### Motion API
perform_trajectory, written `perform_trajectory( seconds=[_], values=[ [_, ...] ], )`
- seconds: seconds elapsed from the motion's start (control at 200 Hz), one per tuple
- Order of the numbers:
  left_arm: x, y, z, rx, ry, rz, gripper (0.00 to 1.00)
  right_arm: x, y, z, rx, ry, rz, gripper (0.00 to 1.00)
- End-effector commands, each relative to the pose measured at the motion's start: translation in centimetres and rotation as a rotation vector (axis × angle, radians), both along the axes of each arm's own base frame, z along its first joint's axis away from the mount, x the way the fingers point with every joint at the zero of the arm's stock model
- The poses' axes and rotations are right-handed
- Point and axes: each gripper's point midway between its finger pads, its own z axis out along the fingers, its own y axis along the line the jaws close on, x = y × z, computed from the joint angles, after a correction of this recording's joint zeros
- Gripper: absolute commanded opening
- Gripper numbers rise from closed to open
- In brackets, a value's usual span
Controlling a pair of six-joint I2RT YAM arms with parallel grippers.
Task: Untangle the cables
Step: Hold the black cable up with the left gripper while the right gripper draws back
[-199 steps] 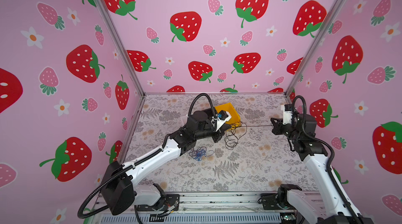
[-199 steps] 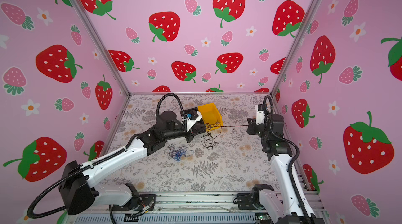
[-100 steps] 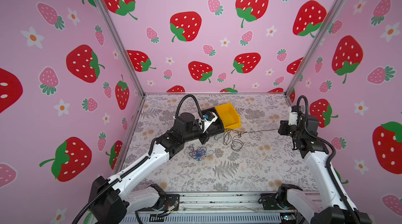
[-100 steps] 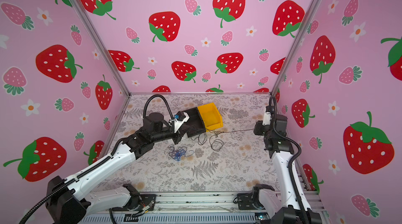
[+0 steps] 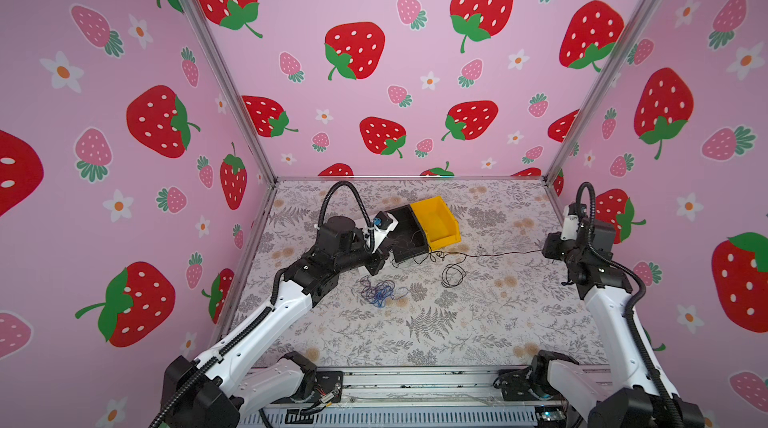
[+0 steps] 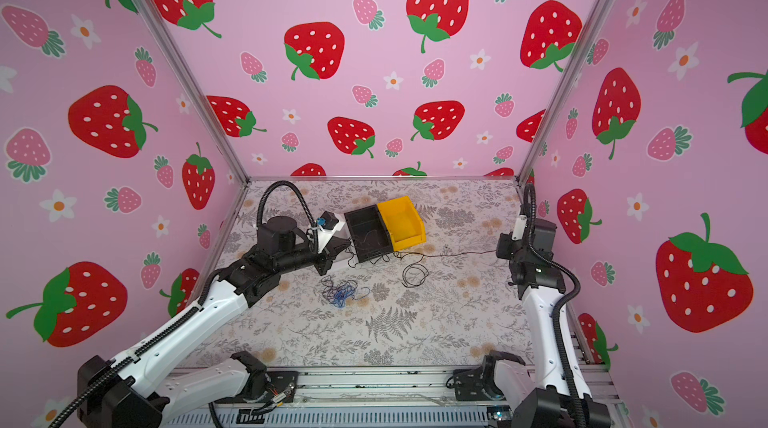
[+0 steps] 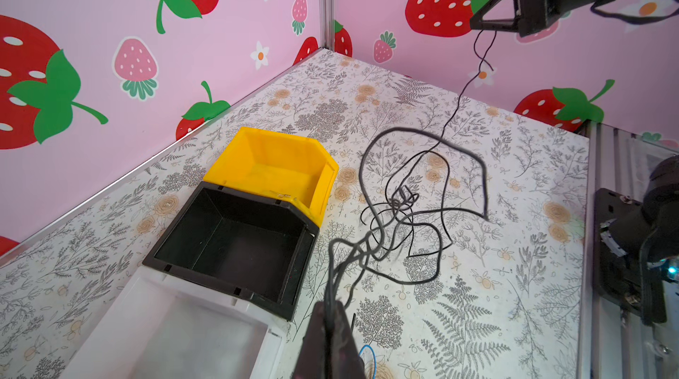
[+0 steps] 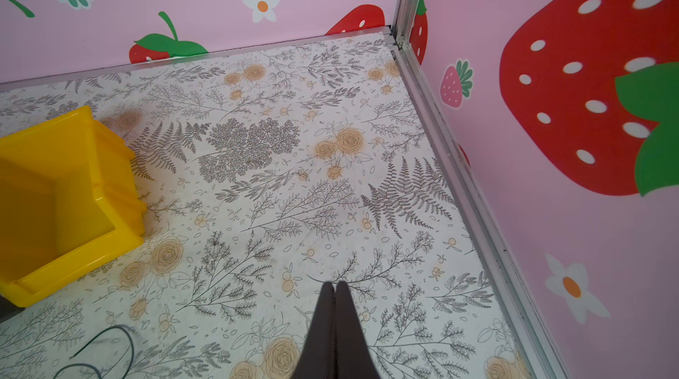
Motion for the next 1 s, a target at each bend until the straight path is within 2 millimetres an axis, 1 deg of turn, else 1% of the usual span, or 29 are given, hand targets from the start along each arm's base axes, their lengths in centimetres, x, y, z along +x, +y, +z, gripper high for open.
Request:
perform_trajectory(
  seconds=[0.0, 0.14, 0.315, 0.395, 0.455, 0.53, 0.59, 0.655, 0.705, 0.795, 0.84, 0.895, 0.995],
  values=[
    [0.3, 1.8, -0.9, 0.033, 0.012, 0.037, 0.00, 0.6, -1.3, 1.8, -0.050, -0.027, -0.032, 0.00],
    [0.8, 3.4, -0.7, 0.017, 0.012, 0.077, 0.00, 1.0, -1.8, 1.9, -0.041, -0.034, -0.045, 0.00],
    [0.9, 3.8, -0.8, 0.015, 0.012, 0.077, 0.00, 1.1, -2.7, 1.7, -0.052, -0.027, -0.068, 0.00],
    [1.2, 4.4, -0.9, 0.020, 0.012, 0.096, 0.00, 1.3, -3.2, 1.5, -0.058, -0.021, -0.080, 0.00],
    [1.3, 4.7, -0.4, 0.011, 0.005, 0.101, 0.00, 1.5, -3.4, 1.4, -0.059, -0.018, -0.087, 0.00],
    [1.3, 5.1, -0.2, 0.019, 0.003, 0.103, 0.00, 1.7, -4.2, 1.0, -0.060, -0.009, -0.110, 0.00],
    [1.4, 5.6, -0.4, 0.038, 0.003, 0.115, 0.00, 1.9, -5.0, 0.7, -0.053, -0.003, -0.130, 0.00],
    [1.6, 6.3, -0.3, 0.039, -0.009, 0.139, 0.00, 2.2, -5.3, 0.4, -0.035, -0.001, -0.135, 0.00],
    [1.6, 6.5, -0.1, 0.025, -0.014, 0.146, 0.00, 2.4, -5.1, 0.2, -0.019, -0.003, -0.120, 0.00],
    [1.6, 6.6, 0.0, 0.020, -0.015, 0.149, 0.00, 2.7, -4.0, -0.5, 0.015, 0.007, -0.066, 0.00],
    [1.5, 6.6, 0.2, 0.016, -0.017, 0.144, 0.00, 2.6, -3.4, -1.3, 0.038, 0.022, -0.037, 0.00],
    [1.4, 6.3, 0.9, -0.007, -0.022, 0.131, 0.00, 2.6, -2.4, -2.5, 0.073, 0.042, 0.006, 0.00],
    [0.6, 4.9, 2.6, -0.091, -0.019, 0.060, 0.00, 2.1, 0.0, -4.8, 0.137, 0.087, 0.085, 0.00]
  ],
)
